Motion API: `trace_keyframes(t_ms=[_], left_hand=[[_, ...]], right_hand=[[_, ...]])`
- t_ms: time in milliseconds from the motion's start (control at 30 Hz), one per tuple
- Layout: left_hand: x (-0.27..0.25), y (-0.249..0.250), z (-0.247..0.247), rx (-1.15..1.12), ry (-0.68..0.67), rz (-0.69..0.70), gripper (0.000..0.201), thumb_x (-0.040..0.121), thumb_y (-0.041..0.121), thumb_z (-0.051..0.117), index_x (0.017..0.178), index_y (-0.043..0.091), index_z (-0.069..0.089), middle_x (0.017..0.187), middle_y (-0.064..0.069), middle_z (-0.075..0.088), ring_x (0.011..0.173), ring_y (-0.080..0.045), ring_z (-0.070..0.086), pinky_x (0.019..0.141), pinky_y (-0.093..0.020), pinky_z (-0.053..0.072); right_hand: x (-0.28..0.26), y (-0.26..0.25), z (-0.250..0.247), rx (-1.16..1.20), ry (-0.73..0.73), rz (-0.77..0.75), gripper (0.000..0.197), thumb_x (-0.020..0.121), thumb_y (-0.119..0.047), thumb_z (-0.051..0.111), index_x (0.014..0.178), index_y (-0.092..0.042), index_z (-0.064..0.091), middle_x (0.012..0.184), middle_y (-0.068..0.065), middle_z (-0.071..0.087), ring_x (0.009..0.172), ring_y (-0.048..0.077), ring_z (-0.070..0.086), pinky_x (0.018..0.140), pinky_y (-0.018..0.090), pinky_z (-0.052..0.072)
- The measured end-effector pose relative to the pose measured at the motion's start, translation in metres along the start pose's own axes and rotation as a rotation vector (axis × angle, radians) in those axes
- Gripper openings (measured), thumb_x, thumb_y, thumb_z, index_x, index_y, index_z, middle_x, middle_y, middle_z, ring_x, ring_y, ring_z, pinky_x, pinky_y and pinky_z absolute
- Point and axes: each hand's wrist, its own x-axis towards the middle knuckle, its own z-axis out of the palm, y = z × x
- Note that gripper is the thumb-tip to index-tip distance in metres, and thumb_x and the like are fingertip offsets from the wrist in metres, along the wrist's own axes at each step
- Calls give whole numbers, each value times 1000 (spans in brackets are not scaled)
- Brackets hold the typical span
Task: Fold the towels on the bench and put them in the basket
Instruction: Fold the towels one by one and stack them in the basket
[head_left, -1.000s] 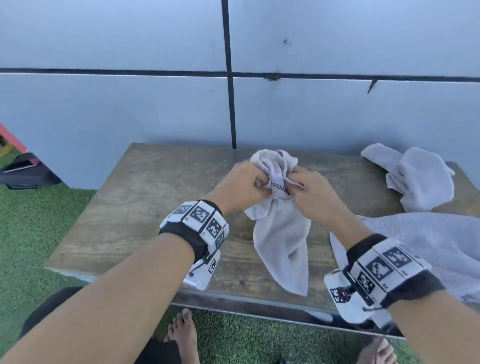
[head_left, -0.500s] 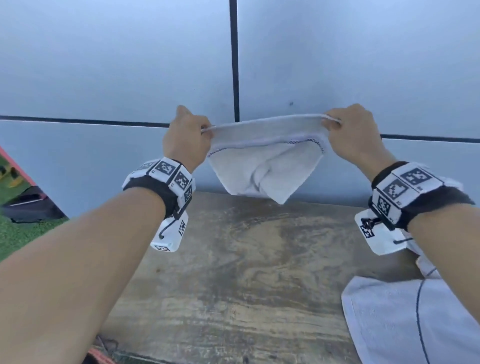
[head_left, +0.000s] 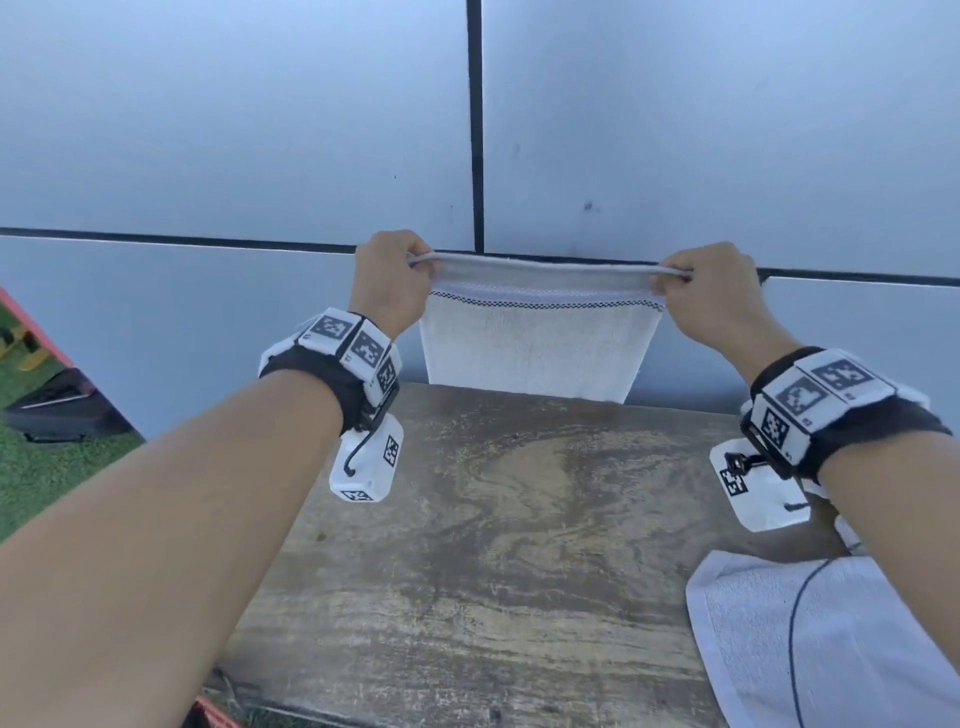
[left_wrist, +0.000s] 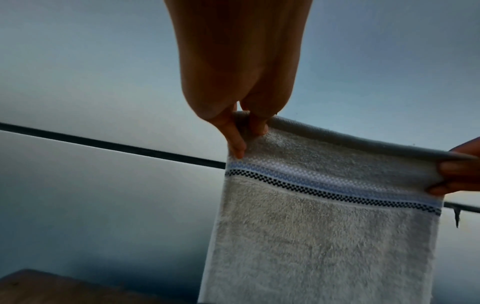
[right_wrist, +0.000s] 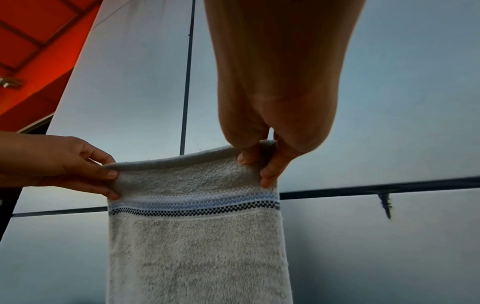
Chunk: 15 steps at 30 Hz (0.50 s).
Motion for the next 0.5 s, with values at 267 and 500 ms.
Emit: trace_keyframes(t_ms=[267,500], left_hand=[[-80,-46,5,179,-237,-87,16,88,-1,59,79,1,72,65,-6,58,55,-16,48,46,-19,35],[-191,-108,18,264,-416,-152,23,88,1,60,69,11,69,59,-1,52,58,-20,46,56,-25,32]], right_hand=[[-84,27,19,-49,-234,64,20,89,2,58,83,-7,74,70,8,64,55,9,48,49,20,34],[-197,59,54,46,-273,161,17,87,0,67,94,-7,80,89,13,76,76,25,64,68,28,43]])
